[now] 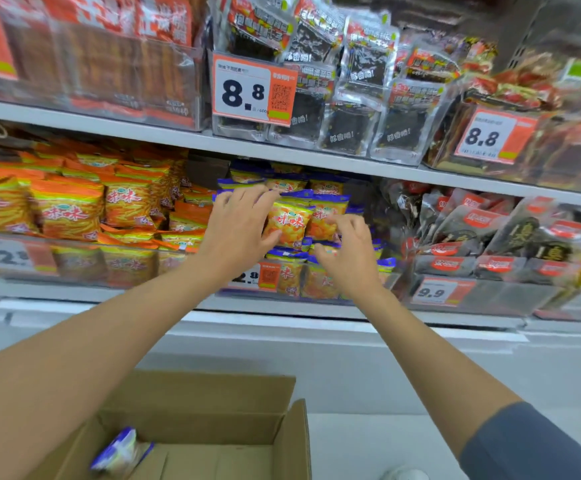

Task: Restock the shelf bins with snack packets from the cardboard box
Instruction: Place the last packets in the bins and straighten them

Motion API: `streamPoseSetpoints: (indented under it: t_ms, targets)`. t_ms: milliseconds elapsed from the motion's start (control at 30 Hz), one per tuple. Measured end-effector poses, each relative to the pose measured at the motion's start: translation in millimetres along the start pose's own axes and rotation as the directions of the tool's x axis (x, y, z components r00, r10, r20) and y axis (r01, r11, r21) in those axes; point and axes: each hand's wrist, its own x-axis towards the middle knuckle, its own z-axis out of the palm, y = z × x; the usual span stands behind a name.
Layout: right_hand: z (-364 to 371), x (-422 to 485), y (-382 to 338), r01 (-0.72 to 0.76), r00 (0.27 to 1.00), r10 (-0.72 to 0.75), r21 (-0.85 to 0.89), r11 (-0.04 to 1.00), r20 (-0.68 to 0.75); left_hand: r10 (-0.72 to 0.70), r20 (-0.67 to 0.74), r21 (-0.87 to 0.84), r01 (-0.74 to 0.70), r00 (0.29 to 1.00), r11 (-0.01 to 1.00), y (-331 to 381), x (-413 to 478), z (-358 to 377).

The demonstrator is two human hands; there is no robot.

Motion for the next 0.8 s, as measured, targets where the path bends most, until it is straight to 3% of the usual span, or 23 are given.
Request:
streamPoseSetpoints:
  t_ms: [67,133,267,400,533,600,667,800]
  targets:
    - [6,-24,-17,0.036,0.998,-0.036,0.003,0.999,0.051,-0.056,0.034,-0.076,0.059,0.998,0.995,2,-24,-11]
    - [18,-54,-35,0.061,0.985,-0.063,0.015,0.998,0.162,-0.145,0.187,-0.193,0.181,0.972,0.964,-1,-62,-20]
    - [63,-121,-63,0.036,0.871,-0.064,0.068,0.997,0.487,-0.317,0.528,-0.207,0.481,0.788,0.852,-27,-167,-32]
    - [126,-185,-80,-0.038,0.657,-0.045,0.092,0.995,0.752,-0.458,0.619,-0.081,0.632,0.638,0.77,-71,-274,-50]
    - [198,-233,-87,-0.184,0.507,0.017,0.089,0.979,0.862,-0.588,0.615,-0.011,0.751,0.526,0.661,-117,-339,-66]
    - [233,-254,-91,-0.337,0.403,0.056,0.092,0.937,0.913,-0.596,0.602,-0.014,0.753,0.532,0.658,-131,-352,-67]
    - [265,-277,-99,-0.453,0.243,0.021,0.094,0.887,0.97,-0.581,0.595,-0.031,0.738,0.555,0.674,-136,-359,-64]
    - [311,-332,-117,-0.383,-0.037,-0.086,0.065,0.921,0.996,-0.537,0.59,-0.049,0.691,0.602,0.721,-138,-368,-60]
